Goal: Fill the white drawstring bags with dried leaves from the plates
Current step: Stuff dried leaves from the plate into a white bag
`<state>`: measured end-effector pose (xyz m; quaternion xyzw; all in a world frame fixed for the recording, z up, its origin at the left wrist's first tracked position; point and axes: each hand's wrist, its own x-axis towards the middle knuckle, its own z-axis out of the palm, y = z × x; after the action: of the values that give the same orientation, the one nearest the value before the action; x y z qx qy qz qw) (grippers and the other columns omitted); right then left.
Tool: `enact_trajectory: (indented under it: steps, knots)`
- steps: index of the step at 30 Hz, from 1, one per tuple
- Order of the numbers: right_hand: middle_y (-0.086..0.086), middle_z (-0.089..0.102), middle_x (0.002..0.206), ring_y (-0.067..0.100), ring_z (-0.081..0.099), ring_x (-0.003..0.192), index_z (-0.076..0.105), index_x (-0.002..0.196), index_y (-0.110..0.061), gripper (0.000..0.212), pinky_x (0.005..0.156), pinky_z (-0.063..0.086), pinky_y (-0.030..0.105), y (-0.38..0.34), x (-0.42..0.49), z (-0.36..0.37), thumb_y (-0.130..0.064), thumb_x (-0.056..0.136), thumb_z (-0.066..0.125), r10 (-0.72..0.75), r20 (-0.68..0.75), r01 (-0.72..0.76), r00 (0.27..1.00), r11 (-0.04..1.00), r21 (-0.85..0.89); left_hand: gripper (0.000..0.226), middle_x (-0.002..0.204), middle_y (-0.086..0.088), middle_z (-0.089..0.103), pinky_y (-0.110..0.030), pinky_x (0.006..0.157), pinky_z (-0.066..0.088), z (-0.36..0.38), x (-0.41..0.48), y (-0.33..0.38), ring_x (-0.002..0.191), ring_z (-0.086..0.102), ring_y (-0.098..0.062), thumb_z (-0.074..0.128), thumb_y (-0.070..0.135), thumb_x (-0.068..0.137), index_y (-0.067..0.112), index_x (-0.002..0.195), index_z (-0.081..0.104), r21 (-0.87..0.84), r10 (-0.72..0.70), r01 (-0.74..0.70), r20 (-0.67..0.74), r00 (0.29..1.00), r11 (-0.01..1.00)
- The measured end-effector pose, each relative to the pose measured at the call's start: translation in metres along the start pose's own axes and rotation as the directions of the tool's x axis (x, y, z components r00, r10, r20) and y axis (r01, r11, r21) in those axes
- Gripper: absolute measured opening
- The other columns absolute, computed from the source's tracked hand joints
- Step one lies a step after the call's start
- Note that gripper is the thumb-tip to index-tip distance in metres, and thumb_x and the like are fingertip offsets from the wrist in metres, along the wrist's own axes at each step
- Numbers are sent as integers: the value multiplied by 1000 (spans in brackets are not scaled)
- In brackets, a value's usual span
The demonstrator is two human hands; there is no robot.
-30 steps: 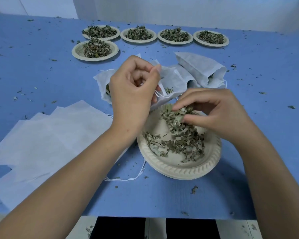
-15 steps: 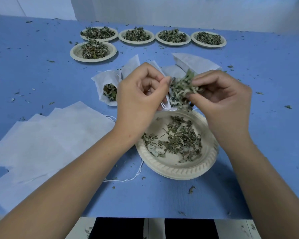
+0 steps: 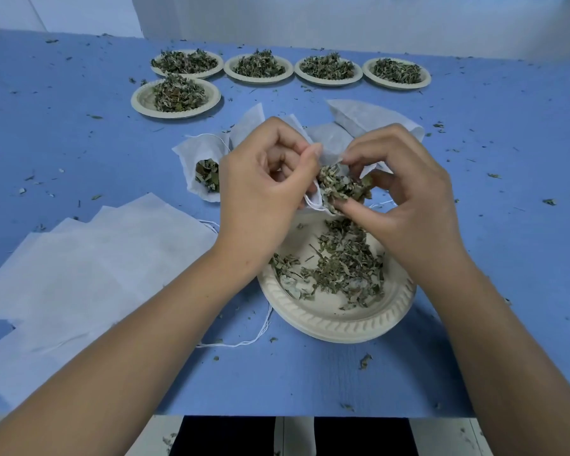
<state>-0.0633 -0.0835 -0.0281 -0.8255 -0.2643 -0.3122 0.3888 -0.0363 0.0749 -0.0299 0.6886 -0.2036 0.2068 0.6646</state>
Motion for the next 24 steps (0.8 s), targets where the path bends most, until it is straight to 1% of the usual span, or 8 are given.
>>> enact_trajectory:
  steps: [3,6,9,12,17,20,22,24]
  knots:
    - [5,56,104,21,59,89,63,106,-12,34,73,51,37,-2,0,1,9,78,67,-47,12,46,999,996,75,17,56,-7,59,-29,47,45,1,-1,0,45,56,-14,67,9,90,11,77,58,15,-1,1,11,1000,1000]
    - [7,63,96,18,63,88,69,98,-9,23,75,50,29,-2,-1,2,6,82,69,-50,-2,50,999,993,107,15,56,-5,59,-22,46,43,1,-1,1,45,54,-6,67,8,90,7,78,59,11,7,-7,8,1000,1000]
    - [5,66,87,10,61,81,74,88,-5,17,76,46,17,-1,-2,6,9,81,68,-23,-50,22,998,1000,-17,15,55,-5,59,-26,46,47,-1,0,0,45,56,-8,67,9,91,7,79,59,1,-1,1,14,1000,1000]
    - [7,69,84,16,62,79,75,83,-3,18,77,45,13,0,-2,11,12,77,68,1,-49,-8,999,989,-145,19,58,-6,60,-32,49,48,1,-1,1,47,56,-13,67,8,90,17,76,57,33,13,-15,67,998,999]
    - [12,60,106,20,61,91,69,100,-1,18,82,50,25,-1,-1,6,4,84,63,61,91,-65,994,997,43,18,57,-5,60,-28,47,49,0,0,-1,46,57,-11,67,10,91,17,77,57,45,-6,4,45,999,999]
    - [15,53,102,23,57,91,61,98,0,14,79,52,32,-5,1,1,3,84,62,56,53,-64,997,984,166,16,56,-7,59,-29,44,49,-1,3,-3,43,55,-10,67,12,91,6,79,58,41,-17,17,-7,1000,999]
    - [15,57,90,25,57,83,61,86,3,4,73,49,36,-6,0,-1,-1,87,60,-34,-19,36,999,994,104,16,55,-8,58,-28,44,48,-1,2,-3,42,54,-11,66,11,92,4,80,58,25,-22,23,-18,1000,999]
    - [12,63,82,24,61,79,64,79,3,21,74,47,41,-6,-2,0,-8,92,53,-96,-58,96,994,995,-8,16,53,-6,57,-25,44,47,0,1,-2,42,53,-10,66,10,92,6,79,58,2,-31,31,-14,999,1000]
